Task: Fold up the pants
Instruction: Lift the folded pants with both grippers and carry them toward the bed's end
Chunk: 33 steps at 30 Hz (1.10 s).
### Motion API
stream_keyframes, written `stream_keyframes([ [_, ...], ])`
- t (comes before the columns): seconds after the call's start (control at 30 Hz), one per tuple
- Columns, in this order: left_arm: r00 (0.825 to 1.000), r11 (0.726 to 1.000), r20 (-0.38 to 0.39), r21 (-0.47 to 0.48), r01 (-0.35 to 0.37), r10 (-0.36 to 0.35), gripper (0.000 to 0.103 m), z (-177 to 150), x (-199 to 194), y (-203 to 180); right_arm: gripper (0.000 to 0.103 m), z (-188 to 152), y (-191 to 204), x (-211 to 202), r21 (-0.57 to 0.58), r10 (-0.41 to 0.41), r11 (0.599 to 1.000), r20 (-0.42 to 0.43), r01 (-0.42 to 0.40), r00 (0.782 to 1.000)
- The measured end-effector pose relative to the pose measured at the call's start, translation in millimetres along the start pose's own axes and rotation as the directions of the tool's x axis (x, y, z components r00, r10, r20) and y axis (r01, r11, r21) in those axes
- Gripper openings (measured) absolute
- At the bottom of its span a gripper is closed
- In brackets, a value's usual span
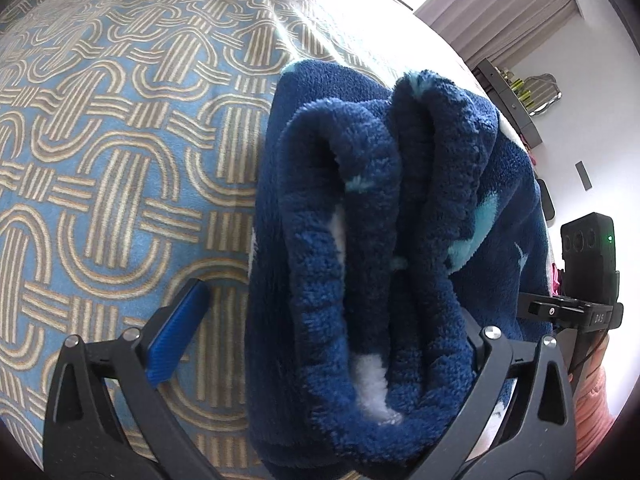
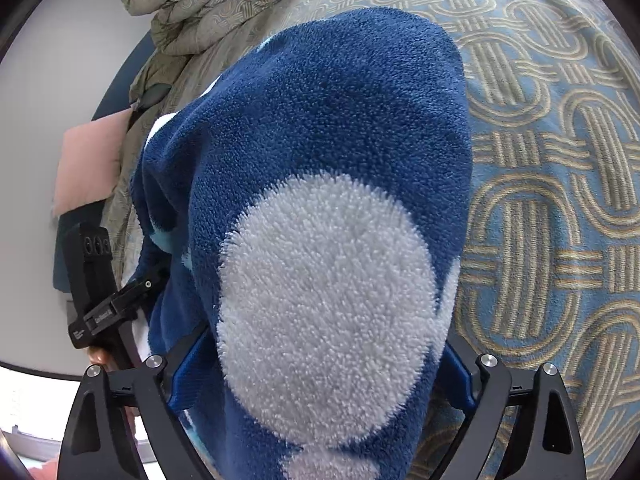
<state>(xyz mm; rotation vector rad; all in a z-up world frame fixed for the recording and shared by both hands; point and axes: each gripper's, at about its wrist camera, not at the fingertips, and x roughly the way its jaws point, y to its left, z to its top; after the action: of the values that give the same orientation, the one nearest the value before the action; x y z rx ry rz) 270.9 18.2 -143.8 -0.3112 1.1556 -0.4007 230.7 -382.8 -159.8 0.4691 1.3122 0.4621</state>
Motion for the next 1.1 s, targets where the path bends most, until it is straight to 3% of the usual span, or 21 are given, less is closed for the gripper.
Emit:
stream_keyframes([
  [0.3, 0.998, 0.999, 0.057, 0.044, 0.019, -0.022, 0.1, -3.5, 1.3, -5.8, 0.1, 5.7, 15.8, 13.2, -0.005, -0.031, 1.0, 0.015, 0.031, 0.999],
  [0.43, 0.994, 0.995, 0.058, 0.054, 0.087, -0.09, 0.076, -6.5, -0.9, -10.4, 0.098, 6.9, 24.4, 15.7, -0.013, -0.05, 0.999, 0.023, 0.051, 0.998],
  [0.47, 0.994, 0.995, 0.061, 0.058, 0.082, -0.085, 0.075, -7.0, -2.2, -12.5, 0.097, 6.5, 24.9, 15.8, -0.014, -0.054, 0.998, 0.025, 0.054, 0.998],
  [0.57, 0.995, 0.995, 0.074, 0.088, 0.053, -0.06, 0.067, -8.7, -6.9, -23.1, 0.086, 9.1, 32.9, 16.1, -0.014, -0.055, 0.998, 0.038, 0.055, 0.998],
  [0.73, 0.992, 0.993, 0.117, 0.11, 0.038, -0.051, 0.059, -9.3, -24.1, -39.3, 0.057, 6.9, 50.6, 3.3, -0.06, -0.103, 0.992, 0.088, 0.109, 0.991],
  [0.83, 0.987, 0.993, 0.149, 0.115, 0.04, -0.057, 0.059, -14.9, -38.2, -51.3, 0.053, 4.6, 65.2, -8.7, -0.074, -0.102, 0.991, 0.129, 0.112, 0.986],
  [1.1, 0.973, 0.985, 0.211, 0.16, 0.062, -0.096, 0.059, -29.0, -79.0, -72.3, 0.053, -14.1, 96.4, -40.3, -0.125, -0.088, 0.985, 0.2, 0.115, 0.976],
])
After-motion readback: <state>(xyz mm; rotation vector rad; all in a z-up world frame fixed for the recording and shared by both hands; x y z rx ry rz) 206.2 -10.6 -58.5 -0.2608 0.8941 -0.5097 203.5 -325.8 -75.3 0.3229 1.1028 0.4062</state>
